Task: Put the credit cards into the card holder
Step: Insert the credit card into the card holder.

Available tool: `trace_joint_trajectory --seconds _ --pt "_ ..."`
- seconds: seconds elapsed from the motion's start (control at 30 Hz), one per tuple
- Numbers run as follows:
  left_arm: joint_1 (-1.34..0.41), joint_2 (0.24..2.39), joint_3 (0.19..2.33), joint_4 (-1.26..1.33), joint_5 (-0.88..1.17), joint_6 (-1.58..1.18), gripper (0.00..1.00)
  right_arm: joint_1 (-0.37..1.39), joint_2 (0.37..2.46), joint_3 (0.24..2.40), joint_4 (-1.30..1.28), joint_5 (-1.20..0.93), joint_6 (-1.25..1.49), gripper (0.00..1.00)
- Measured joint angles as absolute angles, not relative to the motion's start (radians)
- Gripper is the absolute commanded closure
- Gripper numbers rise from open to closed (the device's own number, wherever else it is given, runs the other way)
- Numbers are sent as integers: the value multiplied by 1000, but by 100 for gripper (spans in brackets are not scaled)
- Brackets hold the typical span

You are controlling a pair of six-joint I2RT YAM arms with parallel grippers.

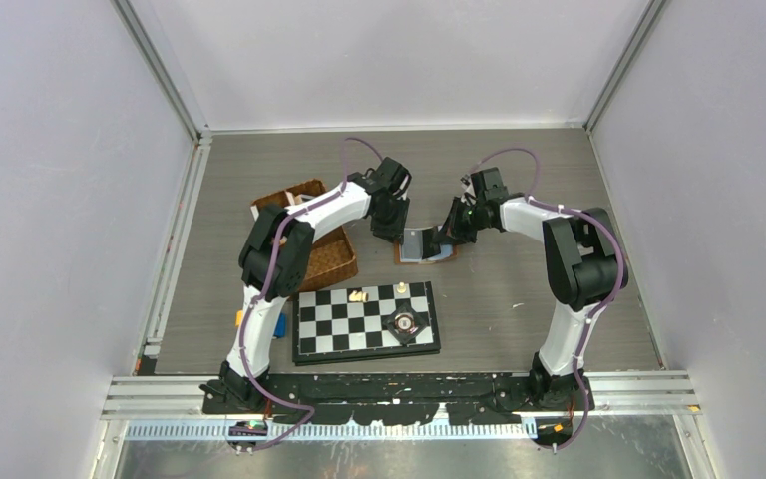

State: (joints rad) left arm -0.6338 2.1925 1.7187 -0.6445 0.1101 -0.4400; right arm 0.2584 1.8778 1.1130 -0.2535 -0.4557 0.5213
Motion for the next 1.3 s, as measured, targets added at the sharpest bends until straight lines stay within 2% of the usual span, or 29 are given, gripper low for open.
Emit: trace_joint_trajectory --seconds 1.3 --pt "-633 2193 1724 -649 92 -437 72 269 1870 1110 -242 -438 527 100"
